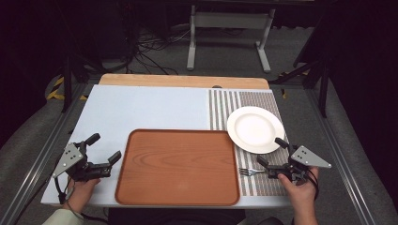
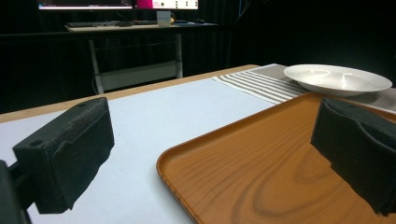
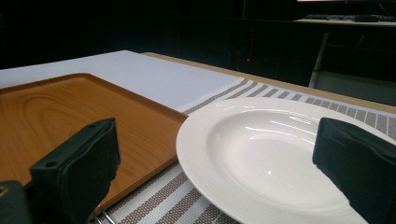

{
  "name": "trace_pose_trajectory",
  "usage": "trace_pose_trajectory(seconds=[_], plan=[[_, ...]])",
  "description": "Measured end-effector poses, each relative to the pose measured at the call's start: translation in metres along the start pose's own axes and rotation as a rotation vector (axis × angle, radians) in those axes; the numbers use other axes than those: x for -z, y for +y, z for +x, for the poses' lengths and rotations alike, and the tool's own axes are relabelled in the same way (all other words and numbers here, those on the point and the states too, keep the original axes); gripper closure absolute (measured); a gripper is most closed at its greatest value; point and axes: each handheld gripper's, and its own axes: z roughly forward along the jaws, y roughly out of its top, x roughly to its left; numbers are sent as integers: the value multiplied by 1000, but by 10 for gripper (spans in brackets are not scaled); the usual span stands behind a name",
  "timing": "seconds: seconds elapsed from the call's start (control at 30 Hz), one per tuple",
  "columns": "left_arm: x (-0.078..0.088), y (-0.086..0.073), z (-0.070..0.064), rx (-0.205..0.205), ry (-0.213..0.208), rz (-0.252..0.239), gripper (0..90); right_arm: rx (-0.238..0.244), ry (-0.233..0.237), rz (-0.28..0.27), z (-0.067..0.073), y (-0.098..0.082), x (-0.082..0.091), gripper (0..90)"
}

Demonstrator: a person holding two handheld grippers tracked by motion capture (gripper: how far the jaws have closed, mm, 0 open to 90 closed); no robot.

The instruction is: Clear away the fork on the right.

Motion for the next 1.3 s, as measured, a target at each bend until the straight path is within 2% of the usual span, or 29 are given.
trace_pose_trajectory(seconds=[0.23, 0.33, 0.47, 0.5, 0.63, 0.7, 0.77, 0.8, 0.9, 1.13, 1.17, 1.3], plan=[[1, 1, 0, -7, 0, 7, 0, 1, 2, 0, -1, 1, 0, 19], [1, 0, -1, -5, 3, 3, 0, 22, -13, 18, -2, 5, 1, 18], [2, 0, 0, 1, 3, 5, 0, 26, 0, 43, -3, 11, 2, 41], [1, 0, -1, 0, 4, 4, 0, 46, 6, 65, -3, 17, 2, 45], [1, 0, -1, 1, 5, 5, 0, 58, 43, 118, -5, 27, 0, 39], [1, 1, -1, -2, 6, 6, 0, 81, 56, 155, -5, 31, -2, 39], [1, 0, -1, -2, 7, 3, 0, 121, 53, 203, -5, 34, -3, 43], [1, 0, -1, 1, 8, 1, 0, 121, 53, 203, -5, 34, -3, 43], [1, 1, -2, -1, 10, 1, 0, 154, 69, 272, -6, 37, -5, 50], [2, 1, -2, -4, 9, 2, 0, 215, 110, 362, -6, 46, -9, 51], [2, 1, -2, -4, 9, 2, 0, 215, 110, 362, -6, 46, -9, 51], [2, 1, -2, -5, 9, 3, 0, 263, 114, 442, -7, 50, -14, 58]])
